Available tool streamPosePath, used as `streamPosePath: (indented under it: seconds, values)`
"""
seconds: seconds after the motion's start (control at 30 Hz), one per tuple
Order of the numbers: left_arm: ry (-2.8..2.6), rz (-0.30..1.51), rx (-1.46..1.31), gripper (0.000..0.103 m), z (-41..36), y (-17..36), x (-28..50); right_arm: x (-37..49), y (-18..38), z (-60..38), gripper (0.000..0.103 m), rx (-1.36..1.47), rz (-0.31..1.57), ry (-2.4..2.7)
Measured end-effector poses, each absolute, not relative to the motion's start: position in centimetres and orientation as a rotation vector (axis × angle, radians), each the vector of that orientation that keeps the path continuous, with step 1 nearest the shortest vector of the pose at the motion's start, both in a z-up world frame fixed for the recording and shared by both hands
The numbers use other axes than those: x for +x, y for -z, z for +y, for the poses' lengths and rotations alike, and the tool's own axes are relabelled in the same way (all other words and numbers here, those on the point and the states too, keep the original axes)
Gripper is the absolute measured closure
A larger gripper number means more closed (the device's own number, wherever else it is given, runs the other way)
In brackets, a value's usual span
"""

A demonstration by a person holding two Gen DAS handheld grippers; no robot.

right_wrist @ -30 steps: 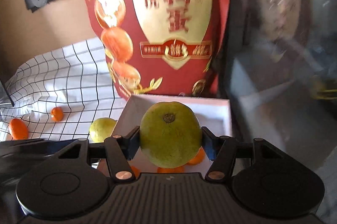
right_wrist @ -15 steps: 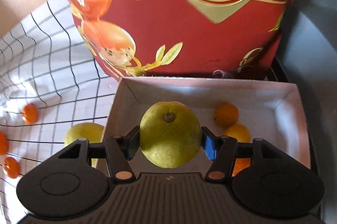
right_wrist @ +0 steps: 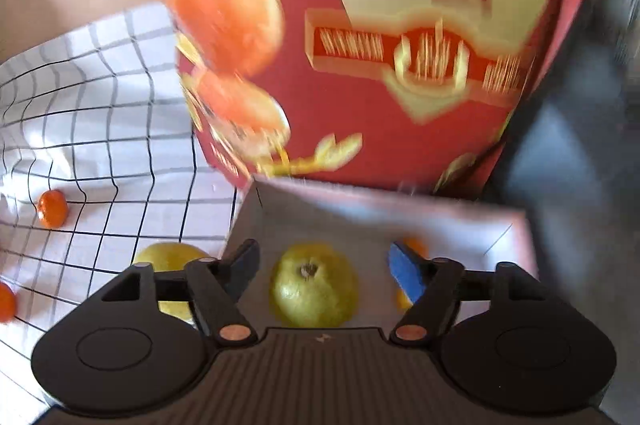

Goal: Organize fruits

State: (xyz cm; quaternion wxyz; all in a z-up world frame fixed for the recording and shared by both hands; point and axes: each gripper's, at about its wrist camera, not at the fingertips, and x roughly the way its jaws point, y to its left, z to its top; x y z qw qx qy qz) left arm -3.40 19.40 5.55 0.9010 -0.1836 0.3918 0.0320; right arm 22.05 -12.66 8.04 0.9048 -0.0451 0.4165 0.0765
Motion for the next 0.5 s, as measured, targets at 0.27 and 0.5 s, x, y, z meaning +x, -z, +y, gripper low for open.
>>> streamPosePath:
  seconds: [0.27,0.5]
  values:
    - [-0.112,0.765,-0.416,0.056,22.6,-5.8,-3.7,17.7,-11.3,-6.8,0.022,-0.190,0.731,-0.288]
    - [-0.097,0.730,-0.441,0.056,25.3,-5.2,-5.3,17.3,-10.1,1.9,0.022,-0.148,0.858,-0.477]
